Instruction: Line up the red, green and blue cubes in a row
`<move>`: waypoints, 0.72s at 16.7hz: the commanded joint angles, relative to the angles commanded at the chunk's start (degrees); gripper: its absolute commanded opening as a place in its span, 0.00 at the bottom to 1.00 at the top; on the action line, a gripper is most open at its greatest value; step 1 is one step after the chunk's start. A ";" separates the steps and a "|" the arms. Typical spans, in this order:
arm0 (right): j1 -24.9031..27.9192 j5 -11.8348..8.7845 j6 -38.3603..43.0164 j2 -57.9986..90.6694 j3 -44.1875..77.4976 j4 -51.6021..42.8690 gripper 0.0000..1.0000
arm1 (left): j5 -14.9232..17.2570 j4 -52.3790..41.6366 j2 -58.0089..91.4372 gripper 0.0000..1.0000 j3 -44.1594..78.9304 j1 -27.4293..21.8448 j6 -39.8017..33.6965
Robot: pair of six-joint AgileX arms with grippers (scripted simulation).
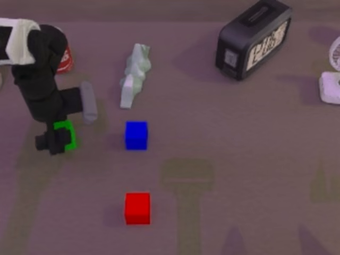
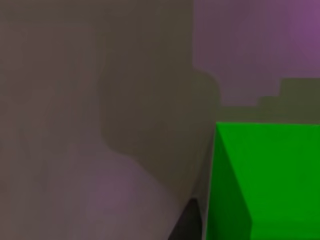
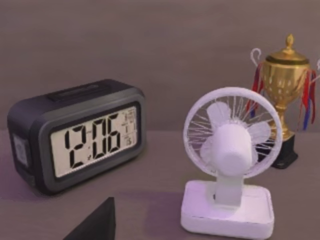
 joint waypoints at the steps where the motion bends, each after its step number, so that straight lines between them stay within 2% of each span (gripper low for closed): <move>1: 0.00 0.00 0.00 0.00 0.00 0.00 1.00 | 0.00 0.00 0.00 0.17 0.00 0.00 0.00; 3: 0.00 0.00 0.00 0.00 0.00 0.00 1.00 | 0.00 0.00 0.00 0.02 0.00 0.00 0.00; 4: 0.00 0.00 0.00 0.00 0.00 0.00 1.00 | 0.00 0.00 0.00 0.00 0.00 0.00 0.00; 12: 0.00 0.00 0.00 0.00 0.00 0.00 1.00 | 0.16 -0.78 -0.90 0.00 -0.05 0.04 -0.35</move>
